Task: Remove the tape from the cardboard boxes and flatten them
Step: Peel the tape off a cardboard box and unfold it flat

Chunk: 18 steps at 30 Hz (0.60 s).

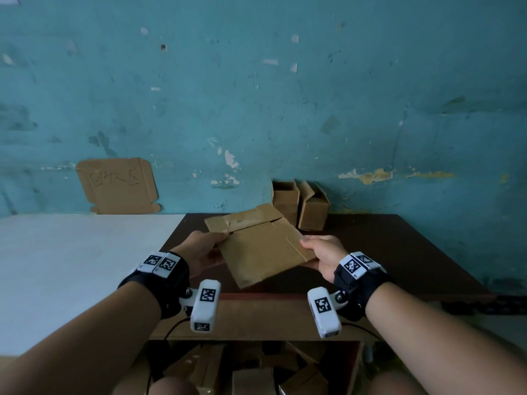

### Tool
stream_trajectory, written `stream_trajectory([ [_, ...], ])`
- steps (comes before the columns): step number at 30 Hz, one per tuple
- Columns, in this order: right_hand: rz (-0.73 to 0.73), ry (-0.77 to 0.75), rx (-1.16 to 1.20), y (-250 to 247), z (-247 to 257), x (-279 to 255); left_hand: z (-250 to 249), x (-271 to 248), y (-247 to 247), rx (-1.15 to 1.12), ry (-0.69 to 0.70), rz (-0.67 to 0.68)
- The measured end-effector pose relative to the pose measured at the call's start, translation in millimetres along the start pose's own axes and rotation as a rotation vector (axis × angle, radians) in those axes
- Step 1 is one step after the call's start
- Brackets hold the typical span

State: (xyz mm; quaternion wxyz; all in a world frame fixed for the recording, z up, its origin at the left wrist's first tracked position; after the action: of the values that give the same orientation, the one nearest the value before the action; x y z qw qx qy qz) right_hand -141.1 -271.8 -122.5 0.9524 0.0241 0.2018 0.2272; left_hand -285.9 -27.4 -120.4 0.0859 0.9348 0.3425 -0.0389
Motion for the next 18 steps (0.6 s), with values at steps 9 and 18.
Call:
stream_trajectory([
  [9, -0.078, -0.002, 0.199, 24, -7, 1, 7, -5, 21, 0.095, -0.053, 0.111],
  [18, 0.027, 0.006, 0.069, 124, -24, 12, -6, 5, -73, 0.18, 0.108, -0.263],
])
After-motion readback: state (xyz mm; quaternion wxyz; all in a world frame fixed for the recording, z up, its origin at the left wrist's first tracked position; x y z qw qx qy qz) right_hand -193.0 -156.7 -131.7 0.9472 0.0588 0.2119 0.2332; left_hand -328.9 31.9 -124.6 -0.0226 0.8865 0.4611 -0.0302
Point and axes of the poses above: each hand's wrist, its own x-axis towards the middle knuckle, its own y-axis out of the palm, z = x × y, the point moved 7 cm from there along x, towards the middle knuckle, and after that the axes turned 8 degrees about y, right-handed, at the moved point
